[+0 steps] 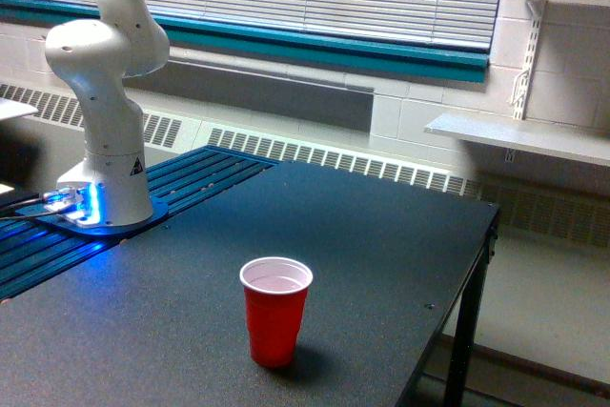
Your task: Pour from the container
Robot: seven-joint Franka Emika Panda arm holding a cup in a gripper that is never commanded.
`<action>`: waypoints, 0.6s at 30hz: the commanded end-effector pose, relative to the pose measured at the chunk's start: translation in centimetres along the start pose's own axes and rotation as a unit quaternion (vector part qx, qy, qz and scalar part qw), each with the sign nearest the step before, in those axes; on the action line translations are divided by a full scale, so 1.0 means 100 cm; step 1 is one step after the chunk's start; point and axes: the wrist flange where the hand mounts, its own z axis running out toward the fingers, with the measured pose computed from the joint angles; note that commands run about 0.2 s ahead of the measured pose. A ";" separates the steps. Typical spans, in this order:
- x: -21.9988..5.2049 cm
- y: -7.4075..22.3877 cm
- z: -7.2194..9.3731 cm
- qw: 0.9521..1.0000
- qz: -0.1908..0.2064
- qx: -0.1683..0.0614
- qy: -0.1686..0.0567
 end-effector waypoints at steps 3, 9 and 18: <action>0.006 -0.009 -0.020 1.000 0.000 0.011 0.022; 0.006 -0.001 -0.019 1.000 0.005 0.009 0.025; 0.014 0.032 -0.011 0.999 0.017 -0.010 0.037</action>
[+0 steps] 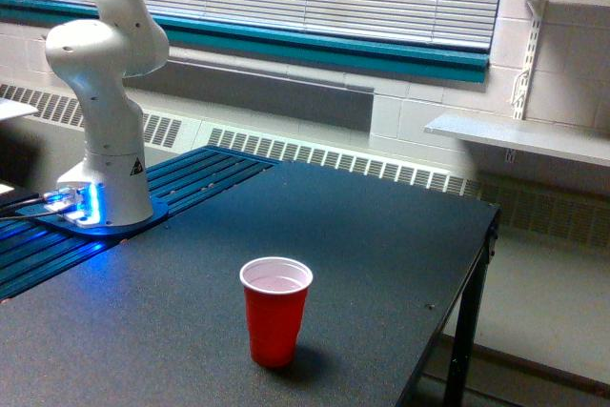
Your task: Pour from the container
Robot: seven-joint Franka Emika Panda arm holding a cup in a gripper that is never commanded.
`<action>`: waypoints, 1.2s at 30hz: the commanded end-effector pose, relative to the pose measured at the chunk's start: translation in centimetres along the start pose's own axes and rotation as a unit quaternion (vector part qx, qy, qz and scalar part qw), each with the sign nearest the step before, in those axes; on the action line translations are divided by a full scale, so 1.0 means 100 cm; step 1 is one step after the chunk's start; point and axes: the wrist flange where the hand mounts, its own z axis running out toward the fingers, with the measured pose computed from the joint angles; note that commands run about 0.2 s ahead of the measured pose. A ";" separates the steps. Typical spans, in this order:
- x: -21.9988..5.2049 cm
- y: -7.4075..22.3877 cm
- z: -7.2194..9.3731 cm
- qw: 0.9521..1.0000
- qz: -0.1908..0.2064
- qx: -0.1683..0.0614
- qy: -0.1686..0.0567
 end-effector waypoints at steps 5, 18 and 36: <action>0.015 0.053 0.007 0.999 0.034 -0.031 0.029; 0.015 0.146 0.022 0.994 0.050 -0.086 0.034; -0.026 0.294 0.029 0.984 0.064 -0.165 0.005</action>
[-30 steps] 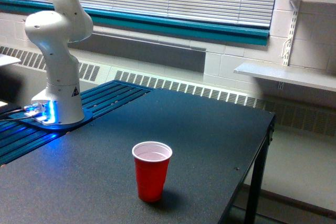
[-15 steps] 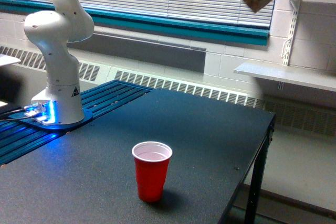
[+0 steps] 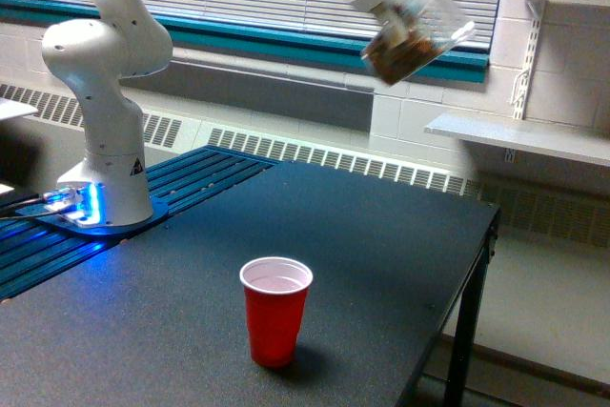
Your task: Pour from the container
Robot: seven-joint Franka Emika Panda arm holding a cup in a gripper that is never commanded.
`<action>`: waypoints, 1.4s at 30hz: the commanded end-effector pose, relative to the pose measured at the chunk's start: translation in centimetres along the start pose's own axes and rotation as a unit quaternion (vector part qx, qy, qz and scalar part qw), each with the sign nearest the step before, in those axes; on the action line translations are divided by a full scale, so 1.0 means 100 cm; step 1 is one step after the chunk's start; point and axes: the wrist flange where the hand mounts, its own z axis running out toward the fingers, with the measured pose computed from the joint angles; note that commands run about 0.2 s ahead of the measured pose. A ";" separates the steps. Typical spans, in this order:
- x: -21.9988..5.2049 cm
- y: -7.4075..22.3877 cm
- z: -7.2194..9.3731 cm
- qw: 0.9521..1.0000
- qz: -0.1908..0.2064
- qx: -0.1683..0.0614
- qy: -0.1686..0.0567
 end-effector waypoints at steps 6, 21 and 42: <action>-0.013 0.085 0.015 0.999 0.006 -0.045 -0.013; -0.035 0.160 0.040 0.991 0.041 -0.125 -0.029; -0.075 0.197 0.071 0.980 0.016 -0.187 -0.067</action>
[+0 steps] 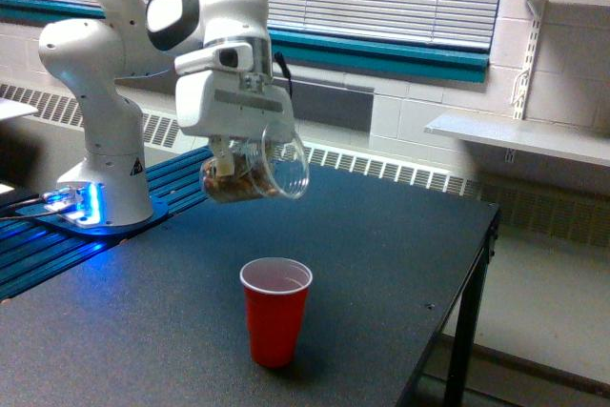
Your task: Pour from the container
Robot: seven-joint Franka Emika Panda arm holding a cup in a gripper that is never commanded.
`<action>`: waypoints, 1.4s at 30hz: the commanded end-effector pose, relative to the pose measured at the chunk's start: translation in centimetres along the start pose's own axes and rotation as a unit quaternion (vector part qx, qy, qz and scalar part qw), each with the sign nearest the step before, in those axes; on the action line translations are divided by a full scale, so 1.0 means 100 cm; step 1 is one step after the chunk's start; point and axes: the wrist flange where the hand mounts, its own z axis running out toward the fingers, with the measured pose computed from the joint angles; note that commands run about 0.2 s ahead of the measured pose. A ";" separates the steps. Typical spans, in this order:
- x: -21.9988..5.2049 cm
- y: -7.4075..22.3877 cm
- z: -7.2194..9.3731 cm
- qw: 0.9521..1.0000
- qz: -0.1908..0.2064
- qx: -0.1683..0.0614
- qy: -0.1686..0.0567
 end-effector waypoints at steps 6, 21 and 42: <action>-0.015 0.011 0.016 0.999 0.007 -0.039 -0.016; -0.022 0.007 0.038 0.995 -0.005 -0.089 -0.032; -0.017 -0.016 0.050 0.985 -0.075 -0.153 -0.036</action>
